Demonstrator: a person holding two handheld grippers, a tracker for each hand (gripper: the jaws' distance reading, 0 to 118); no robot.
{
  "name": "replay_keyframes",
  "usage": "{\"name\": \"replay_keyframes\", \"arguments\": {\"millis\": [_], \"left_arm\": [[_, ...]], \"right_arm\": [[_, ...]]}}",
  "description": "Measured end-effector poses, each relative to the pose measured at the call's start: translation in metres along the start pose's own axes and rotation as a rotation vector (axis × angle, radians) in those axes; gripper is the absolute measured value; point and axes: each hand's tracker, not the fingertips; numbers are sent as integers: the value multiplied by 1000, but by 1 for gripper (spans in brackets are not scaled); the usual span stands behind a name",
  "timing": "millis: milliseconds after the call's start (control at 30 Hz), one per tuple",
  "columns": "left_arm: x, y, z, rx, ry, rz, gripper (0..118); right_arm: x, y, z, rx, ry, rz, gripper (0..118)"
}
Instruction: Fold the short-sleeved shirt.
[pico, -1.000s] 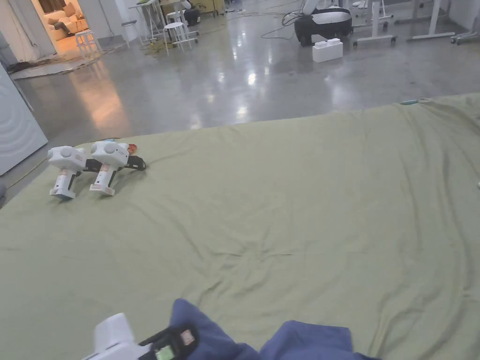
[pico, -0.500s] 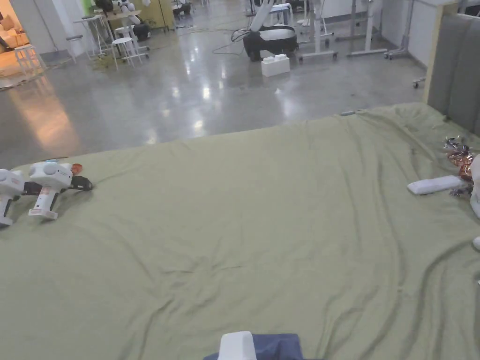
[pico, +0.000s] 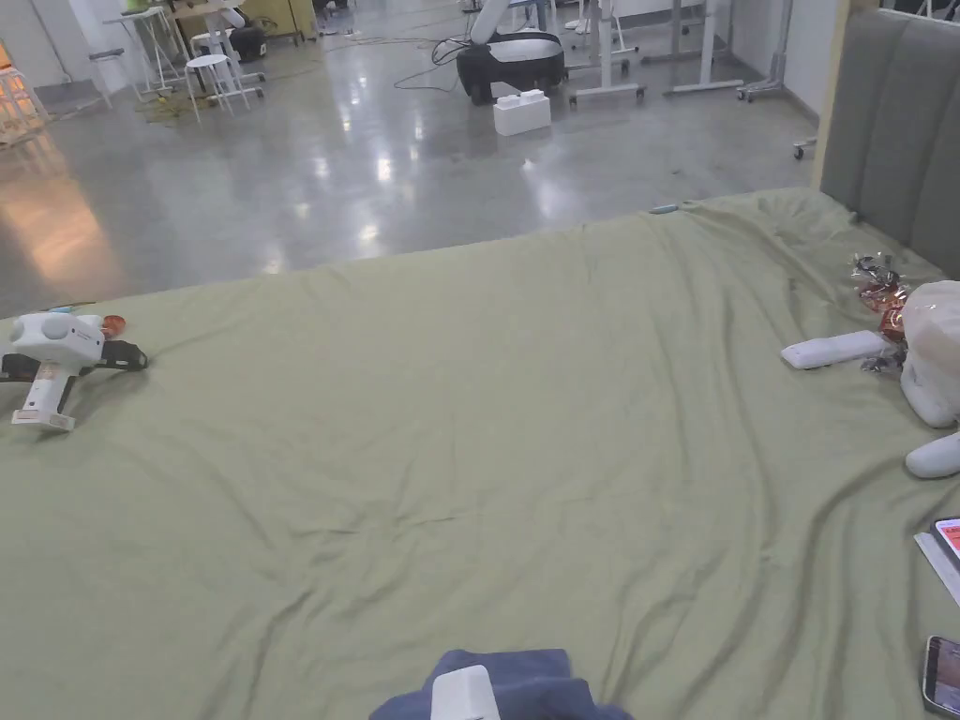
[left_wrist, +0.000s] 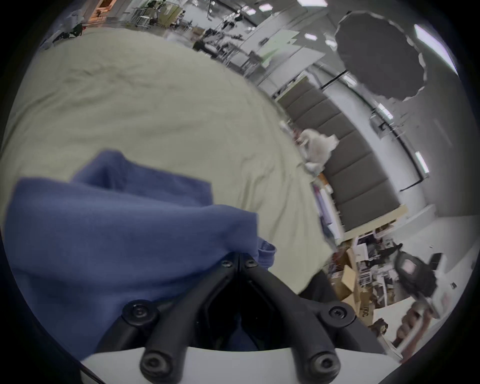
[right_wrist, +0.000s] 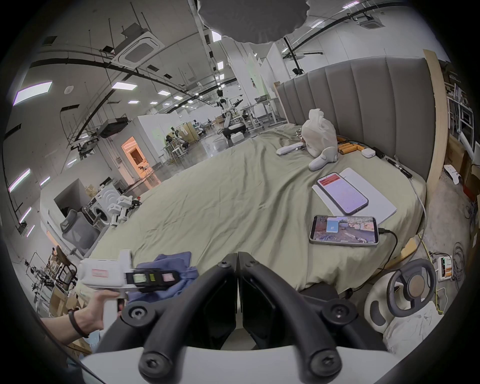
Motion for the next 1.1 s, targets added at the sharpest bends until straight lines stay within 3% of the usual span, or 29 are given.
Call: {"name": "replay_keyframes", "arguments": {"millis": [267,333,400,433,467,567,667,733,767,867,967,1067,1100], "left_arm": [[16,9,25,61,1,-16,4],[15,17,63,162,-51,-4,39],[8,21,101,227,-69,-4,93],[1,21,120,260,-55,-5,106],[-8,20,134,284,-36,-1,109],[-46,14,171,313,19,49,110],[-85,2,185,307,68,179,110],[-107,-7,185,300,23,273,110],[-115,-10,183,286,-15,314,110],[-135,-14,158,243,-116,391,110],[-145,-15,124,165,-146,391,108],[-139,-13,104,161,-140,379,93],[-137,-10,99,163,-161,374,78]], "right_arm": [[-35,-23,-48,-185,111,91,0],[-56,-22,-75,-223,189,138,0],[-76,-21,-105,-274,283,151,0],[-87,-21,-125,-328,322,164,0],[-96,-22,-142,-360,336,180,0],[-114,-32,-194,-480,334,237,0],[-109,-56,-235,-607,185,363,0],[-98,-56,-234,-552,255,272,0],[-96,-53,-230,-580,239,225,0],[-97,-54,-228,-578,238,262,0],[-92,-53,-229,-581,234,212,0],[-92,-56,-227,-569,236,207,0],[-92,-57,-227,-566,234,203,0]]}}
